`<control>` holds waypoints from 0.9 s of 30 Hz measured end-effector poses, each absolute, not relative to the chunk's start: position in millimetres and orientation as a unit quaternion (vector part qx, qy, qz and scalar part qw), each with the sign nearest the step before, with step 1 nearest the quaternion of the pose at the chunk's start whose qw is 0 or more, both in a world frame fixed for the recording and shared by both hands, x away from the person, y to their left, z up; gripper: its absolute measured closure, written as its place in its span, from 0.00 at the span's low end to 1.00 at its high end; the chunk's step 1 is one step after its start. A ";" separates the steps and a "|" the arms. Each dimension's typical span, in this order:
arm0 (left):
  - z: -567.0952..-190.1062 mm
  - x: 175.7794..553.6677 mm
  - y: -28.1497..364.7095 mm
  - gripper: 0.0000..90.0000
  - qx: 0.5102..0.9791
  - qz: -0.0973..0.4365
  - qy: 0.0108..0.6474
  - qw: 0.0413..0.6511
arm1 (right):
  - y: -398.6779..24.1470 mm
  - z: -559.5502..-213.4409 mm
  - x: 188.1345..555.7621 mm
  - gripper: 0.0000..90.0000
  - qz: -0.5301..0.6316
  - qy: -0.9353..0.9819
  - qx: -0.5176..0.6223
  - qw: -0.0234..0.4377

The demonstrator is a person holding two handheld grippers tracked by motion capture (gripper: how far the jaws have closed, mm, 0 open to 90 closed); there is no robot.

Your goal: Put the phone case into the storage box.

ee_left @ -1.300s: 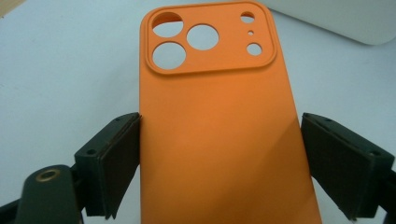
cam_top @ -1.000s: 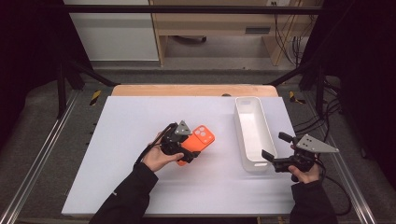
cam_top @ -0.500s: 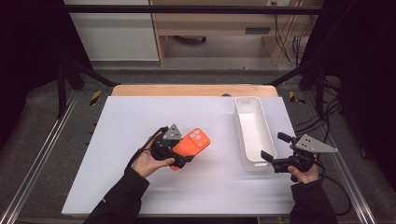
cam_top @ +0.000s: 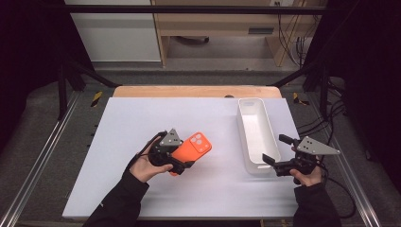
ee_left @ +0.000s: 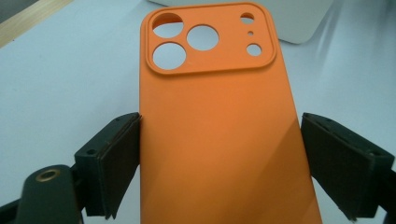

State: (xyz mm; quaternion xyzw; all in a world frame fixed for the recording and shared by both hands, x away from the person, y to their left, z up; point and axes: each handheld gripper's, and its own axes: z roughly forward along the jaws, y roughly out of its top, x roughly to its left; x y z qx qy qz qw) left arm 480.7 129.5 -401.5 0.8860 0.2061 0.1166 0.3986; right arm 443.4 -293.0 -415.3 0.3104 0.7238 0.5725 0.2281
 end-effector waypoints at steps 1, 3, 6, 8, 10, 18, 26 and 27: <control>-401.7 480.4 129.0 0.15 0.887 0.116 0.204 0.398 | -292.4 -415.2 443.5 0.00 0.573 0.725 0.309 0.228; -401.8 479.4 128.0 0.15 0.888 0.115 0.201 0.397 | -290.6 -414.8 443.2 0.00 0.572 0.727 0.305 0.226; -401.1 477.9 126.7 0.15 0.888 0.113 0.198 0.400 | -287.3 -413.3 442.5 0.00 0.571 0.731 0.298 0.224; -400.4 476.7 125.6 0.15 0.888 0.113 0.194 0.400 | -284.9 -412.4 442.2 0.00 0.572 0.734 0.291 0.222; -399.6 475.1 124.1 0.15 0.889 0.113 0.191 0.401 | -282.3 -411.6 441.7 0.00 0.571 0.737 0.286 0.220; -396.6 469.3 117.1 0.15 0.891 0.112 0.178 0.402 | -275.3 -410.0 440.5 0.00 0.568 0.746 0.275 0.215; -392.2 465.5 113.1 0.15 0.893 0.110 0.165 0.405 | -267.6 -407.3 439.3 0.00 0.566 0.756 0.254 0.209; -391.8 465.0 112.4 0.15 0.892 0.109 0.165 0.407 | -266.5 -407.0 439.1 0.00 0.565 0.757 0.253 0.208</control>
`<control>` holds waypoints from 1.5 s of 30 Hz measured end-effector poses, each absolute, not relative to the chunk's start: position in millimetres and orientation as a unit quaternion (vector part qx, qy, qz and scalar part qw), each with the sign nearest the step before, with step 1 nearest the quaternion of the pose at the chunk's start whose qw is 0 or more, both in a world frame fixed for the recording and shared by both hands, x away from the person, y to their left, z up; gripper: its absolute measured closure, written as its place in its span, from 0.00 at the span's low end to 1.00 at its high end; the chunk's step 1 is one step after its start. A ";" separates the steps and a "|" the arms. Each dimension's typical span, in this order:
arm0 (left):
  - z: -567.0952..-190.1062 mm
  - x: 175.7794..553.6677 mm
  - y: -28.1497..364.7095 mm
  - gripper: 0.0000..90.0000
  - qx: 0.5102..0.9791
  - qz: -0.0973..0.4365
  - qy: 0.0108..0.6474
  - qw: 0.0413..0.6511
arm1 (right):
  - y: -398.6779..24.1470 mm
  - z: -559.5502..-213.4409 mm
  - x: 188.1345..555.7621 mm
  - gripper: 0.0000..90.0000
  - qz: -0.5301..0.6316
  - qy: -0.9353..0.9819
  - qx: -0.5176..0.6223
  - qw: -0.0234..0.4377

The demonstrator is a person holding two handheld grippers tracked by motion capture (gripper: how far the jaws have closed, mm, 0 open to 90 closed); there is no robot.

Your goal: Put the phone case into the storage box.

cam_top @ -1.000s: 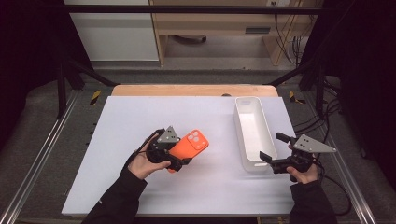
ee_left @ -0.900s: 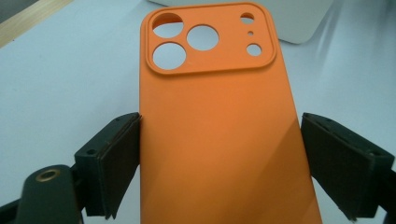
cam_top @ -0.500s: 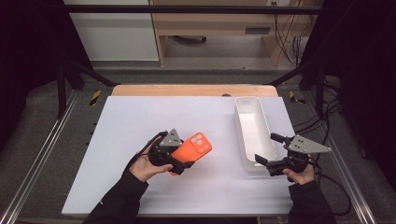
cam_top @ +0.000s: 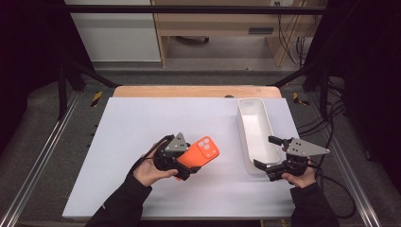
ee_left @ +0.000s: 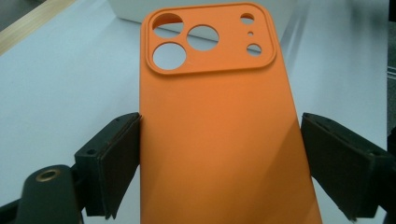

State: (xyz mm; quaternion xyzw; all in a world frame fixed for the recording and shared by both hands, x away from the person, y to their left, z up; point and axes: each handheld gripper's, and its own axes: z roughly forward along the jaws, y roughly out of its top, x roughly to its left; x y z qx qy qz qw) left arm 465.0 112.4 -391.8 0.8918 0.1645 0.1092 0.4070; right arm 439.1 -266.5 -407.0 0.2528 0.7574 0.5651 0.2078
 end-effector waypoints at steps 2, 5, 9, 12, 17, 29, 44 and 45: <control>-391.3 464.3 110.8 0.15 0.892 0.108 0.163 0.407 | -264.4 -406.5 438.7 0.00 0.565 0.759 0.249 0.206; -389.4 462.9 107.7 0.15 0.893 0.110 0.157 0.408 | -261.2 -405.6 438.3 0.00 0.564 0.762 0.243 0.205; -387.6 461.4 104.8 0.15 0.894 0.109 0.149 0.409 | -256.5 -405.1 437.7 0.00 0.562 0.767 0.234 0.201; -387.5 461.3 104.2 0.15 0.895 0.106 0.142 0.409 | -252.8 -404.5 437.3 0.00 0.559 0.772 0.228 0.199; -387.6 461.1 102.7 0.15 0.897 0.105 0.135 0.407 | -247.0 -404.5 436.9 0.00 0.557 0.778 0.217 0.194; -380.6 461.6 91.9 0.15 0.903 0.095 0.114 0.403 | -234.0 -402.0 433.2 0.00 0.551 0.790 0.194 0.185; -378.8 465.3 89.2 0.15 0.913 0.091 0.086 0.388 | -222.6 -401.0 430.0 0.00 0.542 0.803 0.172 0.177; -378.6 465.4 89.2 0.15 0.914 0.091 0.085 0.386 | -221.8 -400.9 429.6 0.00 0.542 0.804 0.171 0.176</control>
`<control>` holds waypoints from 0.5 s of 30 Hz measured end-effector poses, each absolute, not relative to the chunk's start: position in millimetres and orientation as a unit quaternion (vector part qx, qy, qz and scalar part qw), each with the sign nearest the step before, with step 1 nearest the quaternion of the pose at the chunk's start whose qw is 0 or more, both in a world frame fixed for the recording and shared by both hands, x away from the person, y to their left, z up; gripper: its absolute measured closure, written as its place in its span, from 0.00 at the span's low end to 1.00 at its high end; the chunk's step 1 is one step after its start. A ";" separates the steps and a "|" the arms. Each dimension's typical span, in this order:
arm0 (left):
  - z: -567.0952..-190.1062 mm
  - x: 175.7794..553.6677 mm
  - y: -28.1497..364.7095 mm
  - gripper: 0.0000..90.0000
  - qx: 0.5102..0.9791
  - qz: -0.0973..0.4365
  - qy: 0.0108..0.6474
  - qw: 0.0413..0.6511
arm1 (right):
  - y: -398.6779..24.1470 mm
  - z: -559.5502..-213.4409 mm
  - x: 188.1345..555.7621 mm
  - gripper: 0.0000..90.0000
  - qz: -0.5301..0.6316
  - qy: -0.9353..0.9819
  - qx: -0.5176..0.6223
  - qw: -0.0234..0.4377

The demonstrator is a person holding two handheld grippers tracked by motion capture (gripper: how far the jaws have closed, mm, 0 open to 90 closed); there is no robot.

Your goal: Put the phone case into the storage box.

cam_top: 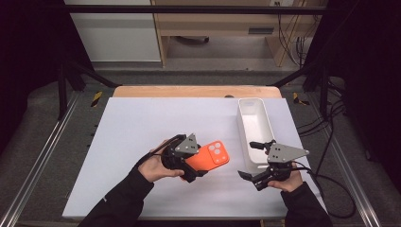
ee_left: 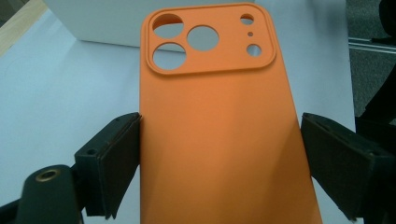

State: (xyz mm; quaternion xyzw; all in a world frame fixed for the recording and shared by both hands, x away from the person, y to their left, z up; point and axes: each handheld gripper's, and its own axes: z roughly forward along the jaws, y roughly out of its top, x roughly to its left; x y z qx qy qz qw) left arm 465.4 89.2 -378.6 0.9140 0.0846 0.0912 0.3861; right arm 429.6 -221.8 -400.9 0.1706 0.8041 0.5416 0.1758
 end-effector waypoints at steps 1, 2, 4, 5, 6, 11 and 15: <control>-378.5 465.4 89.1 0.15 0.915 0.091 0.083 0.385 | -221.0 -400.8 429.6 0.00 0.541 0.805 0.167 0.176; -378.3 465.3 89.0 0.15 0.915 0.091 0.082 0.385 | -220.1 -400.7 429.3 0.00 0.541 0.806 0.166 0.176; -377.8 464.5 88.7 0.15 0.916 0.093 0.077 0.383 | -218.5 -400.6 428.6 0.00 0.539 0.808 0.163 0.173; -378.1 463.5 88.0 0.15 0.915 0.092 0.076 0.385 | -217.7 -400.6 428.4 0.00 0.538 0.810 0.160 0.172; -377.9 463.0 87.8 0.15 0.917 0.091 0.073 0.382 | -216.5 -400.7 428.1 0.00 0.536 0.812 0.156 0.170; -378.3 459.2 84.4 0.15 0.919 0.089 0.059 0.379 | -211.6 -400.4 426.0 0.00 0.532 0.820 0.140 0.161; -378.7 457.9 82.1 0.15 0.919 0.084 0.054 0.380 | -208.9 -401.2 425.5 0.01 0.526 0.825 0.134 0.157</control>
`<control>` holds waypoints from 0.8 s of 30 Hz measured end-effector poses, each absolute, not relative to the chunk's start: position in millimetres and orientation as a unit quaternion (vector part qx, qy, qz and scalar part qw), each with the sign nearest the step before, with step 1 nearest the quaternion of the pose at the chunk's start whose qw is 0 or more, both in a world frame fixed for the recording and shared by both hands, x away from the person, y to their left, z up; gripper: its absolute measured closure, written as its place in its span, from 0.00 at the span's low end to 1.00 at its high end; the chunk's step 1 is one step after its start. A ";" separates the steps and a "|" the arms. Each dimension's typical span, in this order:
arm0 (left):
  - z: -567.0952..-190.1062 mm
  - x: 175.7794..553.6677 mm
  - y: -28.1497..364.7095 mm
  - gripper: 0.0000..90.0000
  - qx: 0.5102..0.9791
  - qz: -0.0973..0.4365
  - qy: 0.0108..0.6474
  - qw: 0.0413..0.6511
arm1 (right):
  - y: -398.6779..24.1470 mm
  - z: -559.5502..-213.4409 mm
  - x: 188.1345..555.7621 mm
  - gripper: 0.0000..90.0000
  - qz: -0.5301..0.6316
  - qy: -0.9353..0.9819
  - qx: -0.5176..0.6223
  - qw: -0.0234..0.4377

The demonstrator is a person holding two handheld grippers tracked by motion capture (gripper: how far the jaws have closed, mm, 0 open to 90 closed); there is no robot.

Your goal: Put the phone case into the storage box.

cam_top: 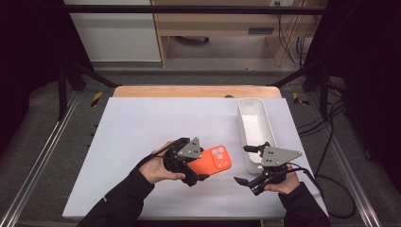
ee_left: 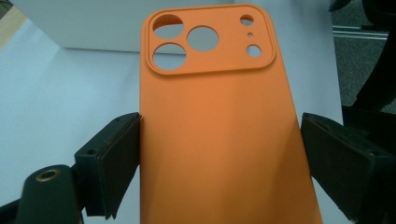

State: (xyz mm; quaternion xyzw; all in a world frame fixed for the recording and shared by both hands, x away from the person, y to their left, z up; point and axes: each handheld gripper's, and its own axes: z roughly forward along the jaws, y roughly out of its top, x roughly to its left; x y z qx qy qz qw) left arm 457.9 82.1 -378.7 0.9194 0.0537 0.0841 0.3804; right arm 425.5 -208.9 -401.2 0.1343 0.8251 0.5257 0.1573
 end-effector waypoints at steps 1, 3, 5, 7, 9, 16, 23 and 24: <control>-378.9 457.9 81.6 0.15 0.920 0.085 0.052 0.380 | -208.3 -401.4 425.3 0.01 0.524 0.826 0.133 0.157; -379.0 457.6 80.8 0.15 0.920 0.082 0.051 0.381 | -207.1 -401.4 424.9 0.01 0.521 0.829 0.130 0.156; -378.9 457.2 80.2 0.15 0.919 0.081 0.049 0.382 | -206.1 -401.4 424.5 0.01 0.520 0.830 0.126 0.156; -378.6 456.8 79.6 0.15 0.919 0.080 0.047 0.383 | -205.0 -401.2 423.9 0.01 0.518 0.833 0.122 0.155; -378.3 456.6 79.0 0.15 0.919 0.079 0.046 0.384 | -203.7 -401.1 423.5 0.01 0.516 0.834 0.120 0.156; -377.8 454.9 76.6 0.15 0.917 0.076 0.041 0.390 | -199.5 -400.6 422.9 0.01 0.508 0.840 0.111 0.154; -376.2 451.3 74.6 0.15 0.916 0.073 0.031 0.394 | -198.5 -399.3 424.2 0.01 0.508 0.841 0.106 0.152; -375.9 451.1 74.6 0.15 0.915 0.073 0.030 0.396 | -198.3 -399.2 424.7 0.01 0.508 0.841 0.106 0.152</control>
